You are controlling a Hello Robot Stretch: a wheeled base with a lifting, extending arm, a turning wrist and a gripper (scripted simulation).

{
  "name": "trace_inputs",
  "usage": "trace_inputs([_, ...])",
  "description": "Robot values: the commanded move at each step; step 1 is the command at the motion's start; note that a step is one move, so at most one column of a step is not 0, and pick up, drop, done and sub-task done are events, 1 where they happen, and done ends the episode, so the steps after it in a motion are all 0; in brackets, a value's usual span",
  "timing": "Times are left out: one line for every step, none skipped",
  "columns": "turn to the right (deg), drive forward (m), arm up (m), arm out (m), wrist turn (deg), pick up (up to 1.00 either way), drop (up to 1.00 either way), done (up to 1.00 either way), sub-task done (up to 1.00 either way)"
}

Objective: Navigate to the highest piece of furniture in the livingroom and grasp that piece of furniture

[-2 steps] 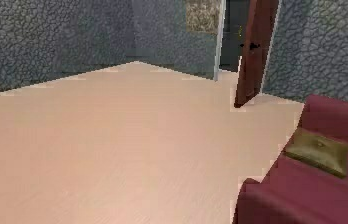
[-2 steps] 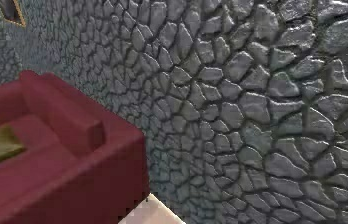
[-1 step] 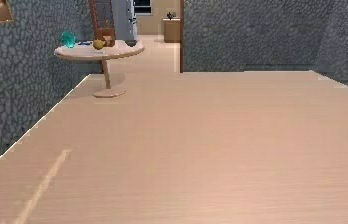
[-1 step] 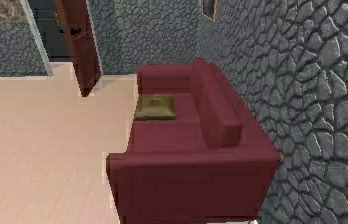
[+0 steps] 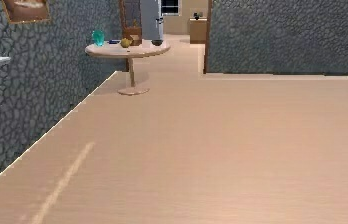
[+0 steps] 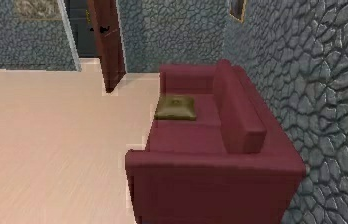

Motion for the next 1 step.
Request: trace_inputs([0.0, 1.00, 0.00, 0.00, 0.0, 0.00, 0.00, 0.00, 0.00])
